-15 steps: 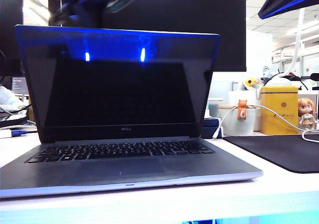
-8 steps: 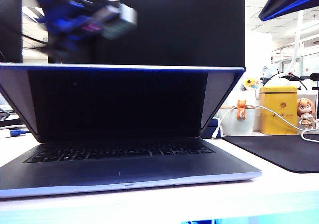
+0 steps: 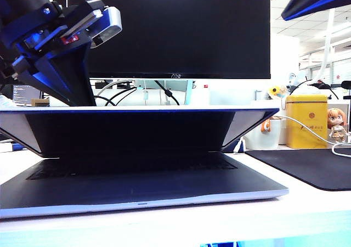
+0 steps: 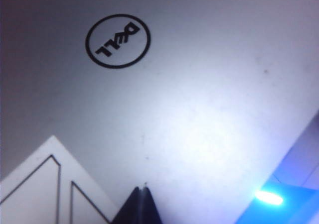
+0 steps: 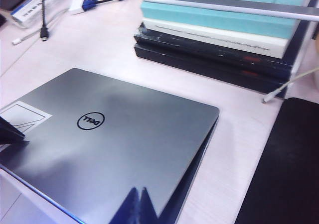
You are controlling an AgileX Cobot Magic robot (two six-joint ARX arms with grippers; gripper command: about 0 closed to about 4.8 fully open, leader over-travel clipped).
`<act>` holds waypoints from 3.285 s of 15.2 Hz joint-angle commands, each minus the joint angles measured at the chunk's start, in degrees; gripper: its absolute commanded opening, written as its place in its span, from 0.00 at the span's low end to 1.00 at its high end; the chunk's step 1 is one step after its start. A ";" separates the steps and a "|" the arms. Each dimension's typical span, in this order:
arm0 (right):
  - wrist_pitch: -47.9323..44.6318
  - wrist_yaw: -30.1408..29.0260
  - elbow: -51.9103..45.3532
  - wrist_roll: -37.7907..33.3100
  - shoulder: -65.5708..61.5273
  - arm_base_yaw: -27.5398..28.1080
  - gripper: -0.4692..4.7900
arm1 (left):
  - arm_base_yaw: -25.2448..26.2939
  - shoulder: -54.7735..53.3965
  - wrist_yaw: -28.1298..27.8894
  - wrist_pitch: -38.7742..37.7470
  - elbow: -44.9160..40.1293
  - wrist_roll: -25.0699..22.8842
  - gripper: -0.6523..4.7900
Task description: Close the lid of the gray laptop.
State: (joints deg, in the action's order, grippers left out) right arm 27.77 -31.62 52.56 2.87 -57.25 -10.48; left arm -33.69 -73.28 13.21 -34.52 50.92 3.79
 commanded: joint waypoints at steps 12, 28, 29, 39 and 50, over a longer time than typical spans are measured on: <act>-3.19 6.14 0.02 0.20 4.68 0.04 0.08 | -3.74 28.57 -27.52 12.44 -7.93 -6.97 0.11; -60.24 19.30 -42.86 -13.11 30.03 -0.31 0.08 | 13.64 73.18 -22.58 26.16 -37.92 -3.80 0.11; -58.31 20.26 -43.45 -12.94 35.12 -0.31 0.08 | 13.66 73.18 -22.67 26.45 -37.92 -4.11 0.11; -35.06 30.67 -52.06 -11.74 54.47 -0.15 0.08 | 13.66 73.18 -27.36 31.39 -45.55 -3.85 0.11; -26.53 28.87 -52.17 -7.06 54.45 3.69 0.08 | 34.21 73.20 -11.89 34.12 -50.51 -0.39 0.11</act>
State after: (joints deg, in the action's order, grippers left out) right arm 1.74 -2.81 0.67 -4.62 -2.83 -6.83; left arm -0.25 -0.27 0.51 -0.16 0.38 2.11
